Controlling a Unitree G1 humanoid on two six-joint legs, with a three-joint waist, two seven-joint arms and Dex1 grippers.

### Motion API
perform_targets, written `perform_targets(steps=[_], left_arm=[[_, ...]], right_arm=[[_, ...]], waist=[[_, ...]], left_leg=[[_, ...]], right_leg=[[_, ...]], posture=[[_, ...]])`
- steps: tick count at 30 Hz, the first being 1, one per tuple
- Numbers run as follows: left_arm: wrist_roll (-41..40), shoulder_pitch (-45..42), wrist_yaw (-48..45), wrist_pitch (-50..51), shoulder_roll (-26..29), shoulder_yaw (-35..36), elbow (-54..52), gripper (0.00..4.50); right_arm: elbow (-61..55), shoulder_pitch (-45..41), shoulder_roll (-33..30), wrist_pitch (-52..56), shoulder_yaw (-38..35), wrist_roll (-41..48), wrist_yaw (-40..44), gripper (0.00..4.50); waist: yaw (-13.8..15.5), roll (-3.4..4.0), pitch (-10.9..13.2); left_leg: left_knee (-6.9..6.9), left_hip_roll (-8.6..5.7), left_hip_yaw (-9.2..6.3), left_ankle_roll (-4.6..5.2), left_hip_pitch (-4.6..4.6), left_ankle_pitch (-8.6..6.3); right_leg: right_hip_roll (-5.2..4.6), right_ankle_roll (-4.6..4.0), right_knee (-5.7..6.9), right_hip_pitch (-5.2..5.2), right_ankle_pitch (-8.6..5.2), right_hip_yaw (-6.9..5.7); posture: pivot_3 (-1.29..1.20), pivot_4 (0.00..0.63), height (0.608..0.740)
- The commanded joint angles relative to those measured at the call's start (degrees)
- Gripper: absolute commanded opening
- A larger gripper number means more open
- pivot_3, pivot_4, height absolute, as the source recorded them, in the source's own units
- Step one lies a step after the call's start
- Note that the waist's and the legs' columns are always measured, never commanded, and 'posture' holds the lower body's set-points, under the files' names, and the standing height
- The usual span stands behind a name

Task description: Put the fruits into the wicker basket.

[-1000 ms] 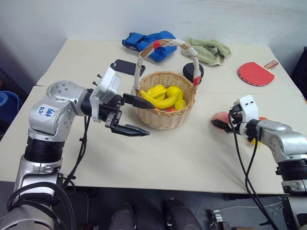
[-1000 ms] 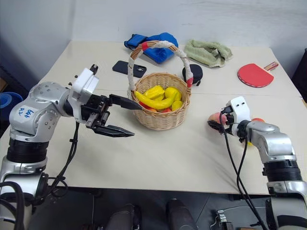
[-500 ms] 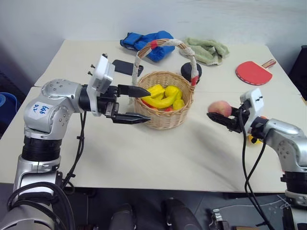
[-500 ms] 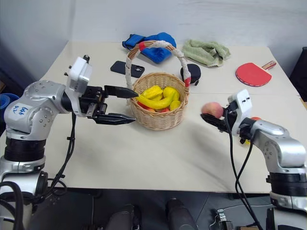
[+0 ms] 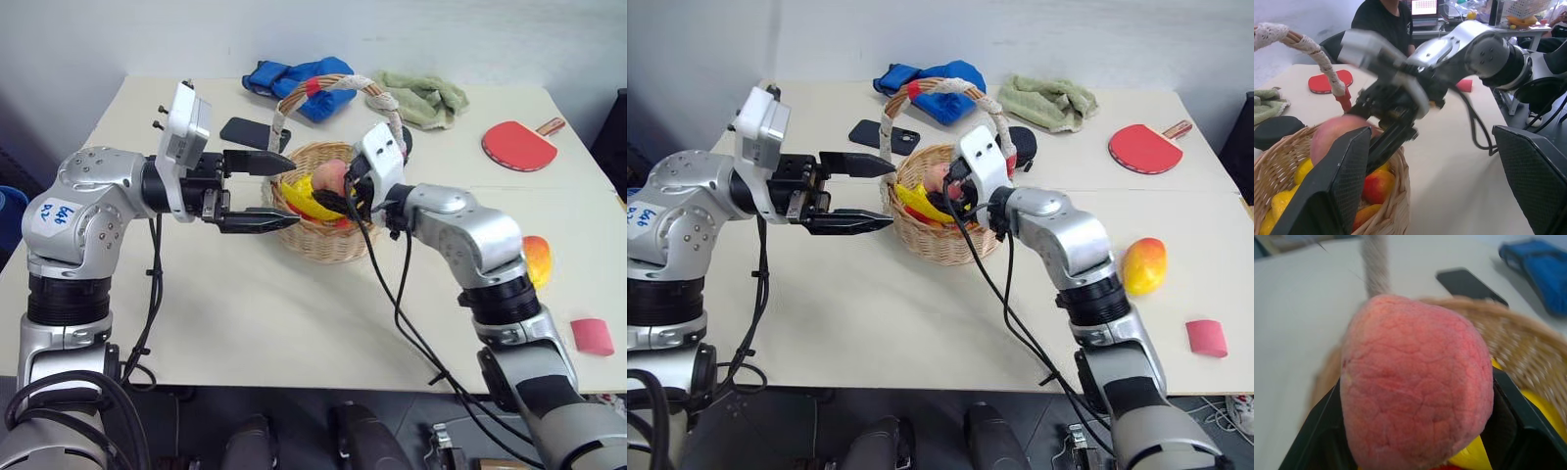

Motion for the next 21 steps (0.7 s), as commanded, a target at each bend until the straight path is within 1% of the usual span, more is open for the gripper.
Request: perform_targets(steps=[1, 2, 3, 6, 9, 10, 11, 13, 14, 16, 18, 21], left_arm=[[0.0, 0.1, 0.4, -1.4, -0.1, -0.1, -2.1, 4.16], [0.2, 0.0, 0.3, -1.7, -0.4, -0.4, -1.8, 4.16], [0.2, -0.1, 0.3, -1.9, -0.8, -0.8, -1.5, 4.16], [-0.2, -0.4, -0.1, -2.1, -1.9, -1.8, -1.2, 4.16], [-0.9, -0.6, -0.6, -2.0, -3.0, -2.5, -1.4, 4.16], [-1.0, -0.8, -0.7, -2.1, -3.5, -2.8, -1.6, 4.16], [-1.2, -1.2, -0.7, -2.0, -4.2, -3.1, -1.8, 4.16], [-1.8, -2.1, -0.4, -1.7, -5.7, -3.4, -2.1, 4.16], [-2.0, -2.5, -0.1, -1.7, -6.4, -3.5, -2.3, 4.16], [-2.2, -3.0, 0.1, -1.7, -7.6, -3.8, -2.8, 4.16], [-2.5, -3.1, 0.5, -1.4, -8.5, -4.0, -3.4, 4.16], [-2.3, -2.9, 1.1, -1.1, -9.4, -4.5, -4.3, 4.16]], right_arm=[[-5.0, 0.0, 0.5, 1.6, -4.4, 2.3, 1.0, 3.92], [-7.7, 0.7, -0.2, 2.8, -6.3, 3.9, 1.3, 4.24], [-11.3, 1.8, -1.1, 4.6, -8.9, 6.3, 1.7, 4.44], [-22.7, 5.7, -5.5, 12.1, -17.9, 14.2, 2.0, 4.44], [-31.2, 10.0, -9.1, 22.6, -31.5, 25.4, -1.8, 4.44], [-32.9, 11.7, -10.6, 25.9, -36.2, 28.2, -3.1, 4.44], [-34.5, 14.3, -13.1, 29.4, -41.1, 28.8, -4.4, 4.44], [-35.9, 18.9, -17.5, 34.0, -48.3, 27.6, -7.0, 4.44], [-35.1, 22.0, -19.7, 35.8, -51.4, 25.5, -8.2, 4.44], [-32.2, 27.8, -23.1, 36.2, -55.0, 20.8, -10.3, 4.44], [-28.6, 32.2, -24.8, 33.3, -55.2, 16.3, -11.8, 4.44], [-22.2, 34.7, -25.1, 28.9, -52.3, 10.9, -14.0, 4.44]], waist=[[-0.1, 0.0, 0.0], [-0.2, 0.0, 0.0], [-0.1, 0.0, 0.0], [0.1, 0.0, 0.0], [0.2, 0.0, 0.0], [0.2, 0.0, 0.0], [0.2, 0.0, 0.0], [0.7, 0.0, 0.0], [0.8, 0.0, 0.0], [1.0, 0.0, 0.0], [0.9, 0.0, 0.0], [0.1, 0.01, 0.0]], left_leg=[[0.0, 0.0, 0.0, 0.0, -0.01, 0.0], [-0.02, 0.01, 0.0, -0.03, -0.01, 0.02], [-0.04, 0.02, -0.01, -0.08, -0.01, 0.05], [-0.05, 0.02, -0.05, -0.14, 0.0, 0.13], [-0.04, -0.02, -0.03, -0.1, 0.0, 0.15], [-0.03, -0.01, -0.03, -0.1, 0.02, 0.15], [-0.04, -0.02, -0.04, -0.09, 0.04, 0.16], [-0.05, -0.03, -0.07, -0.08, 0.06, 0.16], [-0.06, -0.04, -0.06, -0.07, 0.05, 0.17], [-0.09, -0.09, 0.02, -0.02, 0.05, 0.2], [-0.11, -0.09, 0.1, -0.01, 0.06, 0.21], [-0.13, -0.07, 0.24, -0.04, 0.14, 0.28]], right_leg=[[-0.02, 0.0, 0.06, -0.06, 0.0, -0.03], [-0.02, 0.0, 0.12, -0.11, 0.0, -0.05], [-0.01, 0.0, 0.17, -0.14, 0.0, -0.07], [0.0, -0.02, 0.25, -0.15, -0.01, -0.11], [-0.01, -0.02, 0.17, -0.06, -0.01, -0.08], [-0.01, -0.02, 0.18, -0.03, -0.01, -0.08], [-0.01, -0.02, 0.14, 0.01, -0.01, -0.08], [0.0, -0.02, 0.11, 0.07, -0.01, -0.09], [0.0, -0.02, 0.0, 0.09, -0.01, -0.08], [0.01, -0.02, -0.11, 0.1, -0.01, 0.03], [0.1, -0.02, -0.2, 0.13, -0.01, 0.16], [0.25, -0.02, -0.22, 0.15, -0.01, 0.39]], posture=[[0.0, 0.15, 0.74], [0.0, 0.15, 0.74], [0.0, 0.15, 0.74], [0.0, 0.15, 0.74], [0.0, 0.15, 0.74], [0.0, 0.15, 0.74], [0.0, 0.15, 0.74], [0.0, 0.15, 0.74], [0.0, 0.15, 0.74], [0.0, 0.15, 0.74], [0.0, 0.15, 0.74], [0.0, 0.15, 0.74]])
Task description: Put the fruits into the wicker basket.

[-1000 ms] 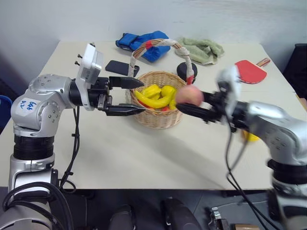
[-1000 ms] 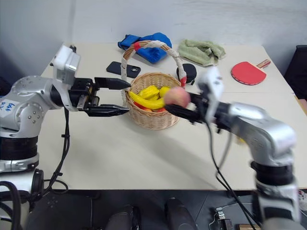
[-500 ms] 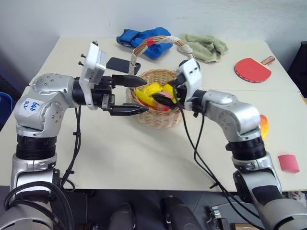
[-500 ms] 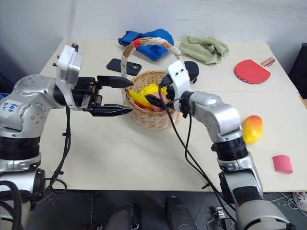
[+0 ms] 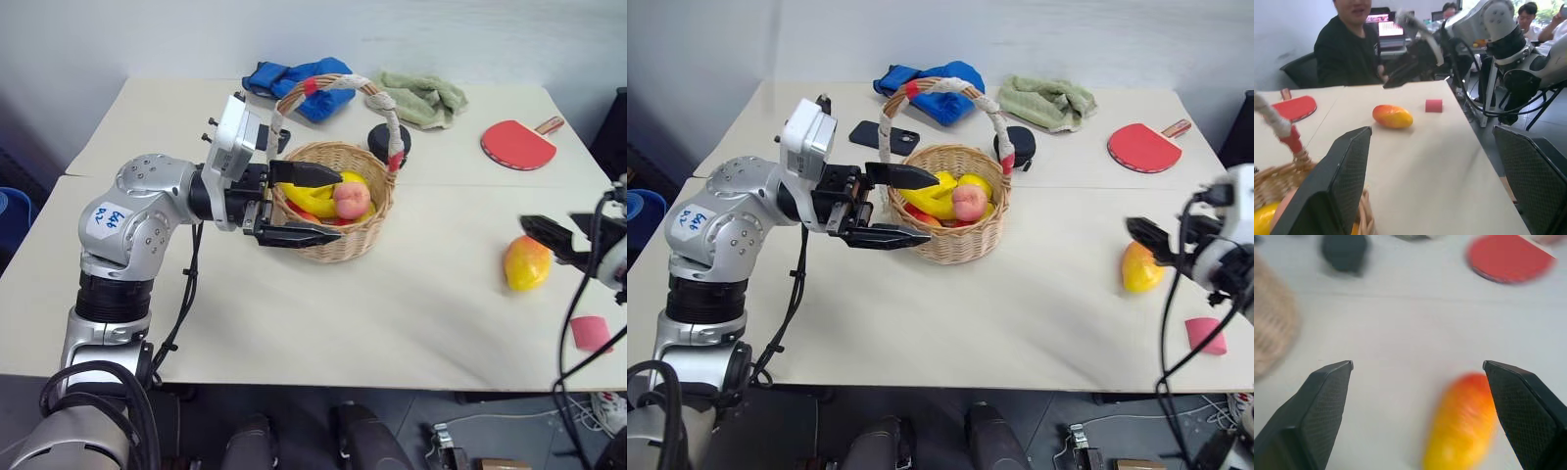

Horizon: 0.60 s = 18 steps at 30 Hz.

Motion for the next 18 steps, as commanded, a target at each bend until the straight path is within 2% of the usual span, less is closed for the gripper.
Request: perform_targets(steps=[1, 9, 18], left_arm=[[-1.0, -1.0, 1.0, 0.2, -0.9, -0.4, -2.5, 4.16], [0.1, -1.8, 2.7, -0.2, -1.9, -1.5, -2.0, 4.16], [0.7, -0.5, 3.7, -0.4, -0.4, -1.3, -3.2, 4.16]], right_arm=[[6.6, 0.2, 0.0, -6.2, 2.3, -5.7, -2.3, 4.44], [26.3, -8.0, 5.3, -16.4, 6.6, -9.0, -1.8, 4.44], [35.8, -12.5, 9.3, -16.5, 7.9, -9.2, -3.8, 4.44]], waist=[[-0.5, 0.01, 0.0], [-0.5, 0.04, 0.0], [-0.5, 0.04, 0.0]], left_leg=[[-0.01, 0.0, 0.01, -0.01, 0.03, 0.03], [-0.08, 0.0, 0.08, -0.04, 0.22, 0.09], [-0.08, 0.01, 0.03, -0.04, 0.22, 0.09]], right_leg=[[0.02, 0.0, 0.0, 0.02, 0.0, 0.03], [0.11, -0.01, 0.0, 0.13, 0.0, 0.16], [0.1, -0.01, -0.01, 0.16, 0.0, 0.12]], posture=[[0.0, 0.15, 0.74], [0.0, 0.15, 0.74], [0.0, 0.15, 0.74]])
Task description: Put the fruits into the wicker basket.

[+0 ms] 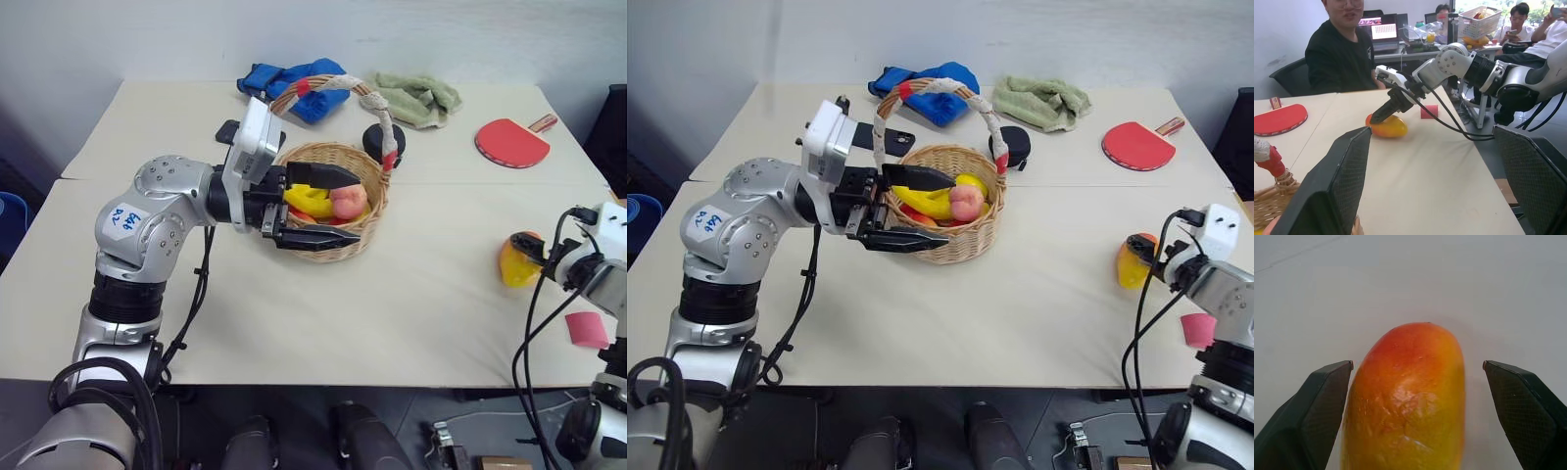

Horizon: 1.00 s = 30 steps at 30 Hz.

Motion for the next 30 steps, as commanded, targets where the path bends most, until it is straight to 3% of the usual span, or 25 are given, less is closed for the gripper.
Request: perform_targets(steps=[1, 6, 10, 13, 16, 19, 22, 25, 30], left_arm=[[0.2, -0.1, 0.5, -0.8, 1.0, 0.9, -2.0, 4.16], [0.3, -0.1, 1.0, -0.7, 1.8, 1.3, -1.8, 4.16], [0.5, 0.3, 2.0, -0.6, 2.5, 2.0, -1.5, 4.16], [-0.1, 1.6, 2.7, 0.6, 4.4, 3.8, -1.3, 4.16], [-0.5, 2.8, 2.8, 1.4, 7.0, 5.7, -1.2, 4.16], [-0.7, 3.4, 2.5, 1.8, 9.1, 6.8, -1.3, 4.16], [-0.1, 3.9, 3.1, 1.5, 11.2, 8.3, -1.3, 4.16], [-0.2, 3.8, 3.8, 1.4, 11.4, 8.6, -1.6, 4.16], [-0.7, 4.3, 5.1, 1.6, 10.9, 8.6, -3.2, 4.16]], right_arm=[[0.0, 0.0, 0.5, -0.5, -0.1, 0.0, -0.3, 4.44], [-5.8, 2.3, 0.9, -0.9, 0.2, 1.6, 1.9, 3.21], [-15.7, 3.0, 0.4, 0.9, 1.0, 7.2, 7.5, 3.16], [-29.9, 0.0, 2.5, 10.9, 2.4, 24.7, 13.1, 3.16], [-36.3, -3.4, 5.7, 15.2, 8.3, 30.6, 11.0, 3.16], [-34.7, -7.9, 10.2, 15.4, 13.6, 29.4, 6.3, 3.16], [-26.7, -16.1, 16.4, 10.7, 23.2, 22.2, 3.8, 3.16], [-18.0, -21.7, 18.8, 3.5, 29.3, 14.1, 3.9, 3.16], [-6.5, -28.5, 22.2, -6.0, 33.7, 6.2, 6.2, 3.16]], waist=[[0.0, 0.0, 0.0], [0.0, 0.0, 0.0], [-0.2, 0.03, 0.0], [-0.5, 0.08, 0.0], [-1.1, 0.06, 0.0], [-0.8, 0.03, 0.0], [-0.8, 0.03, 0.0], [-0.6, 0.03, 0.0], [-0.1, 0.03, 0.0]], left_leg=[[0.0, 0.0, -0.01, 0.0, 0.0, 0.0], [-0.01, 0.0, -0.06, -0.01, 0.01, 0.0], [-0.01, 0.0, -0.07, -0.01, 0.01, 0.0], [-0.06, 0.06, -0.04, -0.07, 0.12, 0.0], [-0.13, 0.19, -0.11, -0.21, 0.34, -0.01], [-0.16, 0.18, -0.33, -0.27, 0.51, -0.07], [-0.07, 0.06, -0.2, -0.12, 0.38, -0.12], [-0.04, 0.05, -0.2, -0.07, 0.2, -0.1], [-0.01, 0.04, -0.26, -0.06, -0.29, -0.1]], right_leg=[[0.0, 0.0, 0.0, 0.0, 0.0, -0.01], [0.0, 0.0, -0.02, 0.05, 0.0, -0.05], [0.0, 0.0, -0.02, 0.05, 0.0, -0.06], [0.06, 0.0, 0.05, 0.06, 0.0, -0.06], [0.17, 0.0, 0.18, 0.17, 0.0, -0.13], [0.13, 0.0, 0.06, 0.42, 0.0, -0.26], [-0.05, 0.0, -0.02, 0.36, 0.0, -0.21], [-0.1, 0.0, 0.04, 0.14, 0.0, -0.26], [-0.18, -0.01, 0.16, -0.34, 0.0, -0.38]], posture=[[0.0, 0.15, 0.74], [0.0, 0.15, 0.74], [0.0, 0.15, 0.74], [0.0, 0.15, 0.74], [0.0, 0.15, 0.74], [0.0, 0.15, 0.74], [0.0, 0.15, 0.74], [0.0, 0.15, 0.74], [0.0, 0.15, 0.74]])
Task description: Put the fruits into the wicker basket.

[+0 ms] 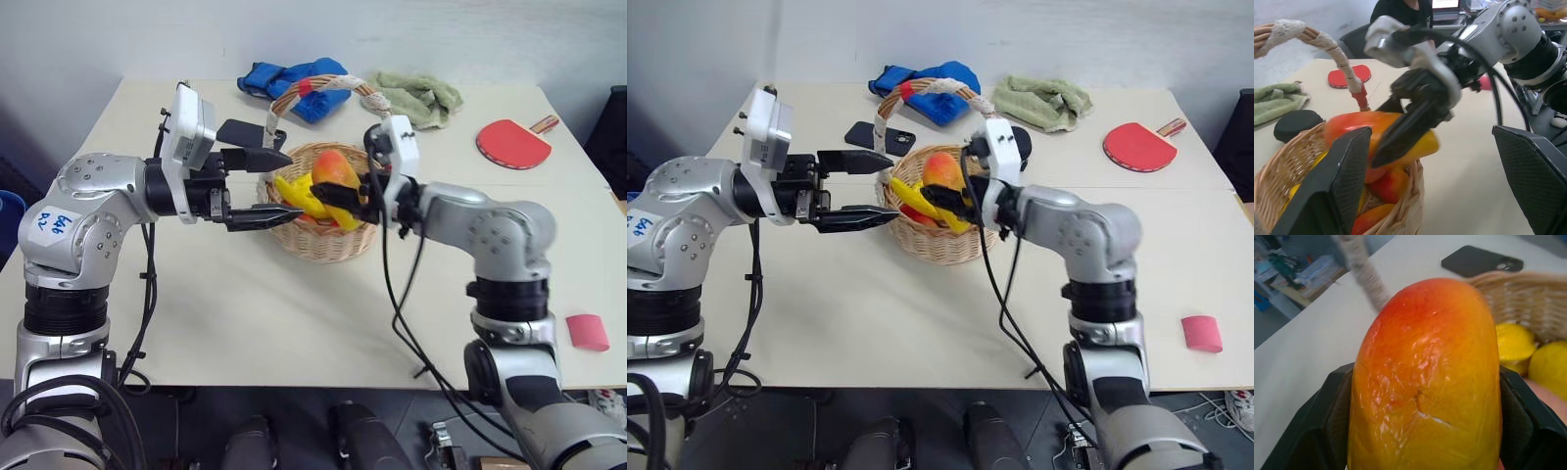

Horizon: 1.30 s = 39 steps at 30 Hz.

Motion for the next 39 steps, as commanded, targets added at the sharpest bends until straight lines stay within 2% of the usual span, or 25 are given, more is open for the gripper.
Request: perform_targets(steps=[1, 3, 5, 11, 16, 20, 27, 30, 36, 39], left_arm=[[-1.0, 0.3, 1.1, -0.5, -0.1, 1.5, -2.9, 4.16], [-1.0, 0.7, 1.5, -0.7, -0.3, 1.5, -3.3, 4.16], [-0.9, 0.9, 1.7, -0.8, -0.4, 1.5, -3.2, 4.16], [-0.7, 1.0, 1.8, -1.2, -0.8, 1.5, -2.7, 4.16], [-0.6, -0.4, 1.5, -1.5, -1.7, 0.6, -1.9, 4.16], [-0.1, -1.8, 0.8, -2.1, -1.9, -0.1, -0.3, 4.16], [0.4, -3.7, -0.3, -2.8, -2.8, -1.4, 1.3, 4.16], [0.5, -4.5, -0.5, -3.2, -3.4, -2.1, 1.7, 4.16], [0.7, -5.0, -0.4, -3.5, -4.4, -2.5, 1.7, 4.16], [0.8, -5.2, -0.3, -3.7, -4.7, -2.5, 1.8, 4.16]], right_arm=[[5.1, -4.0, 1.9, -6.7, 2.1, -4.7, 2.1, 3.16], [6.6, -5.4, 3.2, -7.9, 3.5, -5.9, 3.7, 3.88], [4.9, -5.2, 3.3, -7.5, 3.6, -5.7, 5.2, 4.4], [-7.0, -3.5, 0.9, -4.0, 0.9, -1.7, 8.2, 4.46], [-24.8, 3.4, -6.7, 7.9, -8.0, 8.7, 7.1, 4.46], [-29.2, 10.0, -12.6, 7.9, -9.0, 5.1, 4.1, 4.46], [-21.3, 10.7, -9.9, -3.1, -6.6, -3.8, 0.3, 4.46], [-12.8, 7.9, -6.5, -9.6, -6.1, -8.6, -2.6, 4.46], [-2.1, 4.7, -3.0, -18.3, -4.2, -12.9, -0.5, 4.46], [1.7, 4.2, -2.7, -22.1, -4.0, -15.0, 0.0, 3.87]], waist=[[0.0, 0.0, 0.0], [-0.1, 0.0, 0.0], [-0.4, 0.0, 0.0], [-0.6, 0.0, 0.0], [0.2, -0.01, 0.0], [0.1, -0.04, 0.0], [-0.7, -0.03, 0.0], [-0.8, -0.04, 0.0], [-0.7, -0.03, 0.0], [-0.8, -0.03, 0.0]], left_leg=[[0.0, 0.0, 0.0, 0.0, -0.06, 0.0], [0.0, 0.0, 0.06, 0.0, -0.09, 0.0], [-0.01, 0.02, 0.06, -0.03, -0.09, 0.01], [0.01, 0.02, 0.05, -0.07, -0.09, 0.04], [0.0, 0.02, -0.03, -0.06, -0.1, 0.03], [0.03, 0.0, -0.01, -0.04, -0.1, 0.03], [-0.02, 0.02, 0.18, -0.1, -0.04, 0.1], [-0.02, 0.02, 0.18, -0.1, -0.04, 0.1], [-0.04, 0.02, 0.15, -0.09, -0.05, 0.1], [-0.04, 0.02, 0.16, -0.09, -0.05, 0.09]], right_leg=[[-0.04, 0.0, 0.06, -0.09, 0.0, -0.02], [-0.06, 0.0, 0.17, -0.21, 0.0, 0.0], [-0.05, 0.0, 0.27, -0.27, 0.0, -0.01], [-0.05, 0.0, 0.34, -0.27, 0.0, -0.03], [-0.08, 0.0, 0.29, -0.22, 0.0, -0.1], [-0.08, 0.0, 0.2, -0.15, 0.0, -0.06], [0.08, -0.03, 0.23, -0.21, -0.01, 0.14], [0.08, -0.03, 0.23, -0.22, -0.01, 0.14], [0.06, -0.03, 0.25, -0.24, 0.0, 0.1], [0.05, -0.03, 0.24, -0.24, 0.0, 0.1]], posture=[[0.0, 0.15, 0.74], [0.0, 0.15, 0.74], [0.0, 0.15, 0.74], [0.0, 0.15, 0.74], [0.0, 0.15, 0.74], [0.0, 0.15, 0.74], [0.0, 0.15, 0.74], [0.0, 0.15, 0.74], [0.0, 0.15, 0.74], [0.0, 0.15, 0.74]])
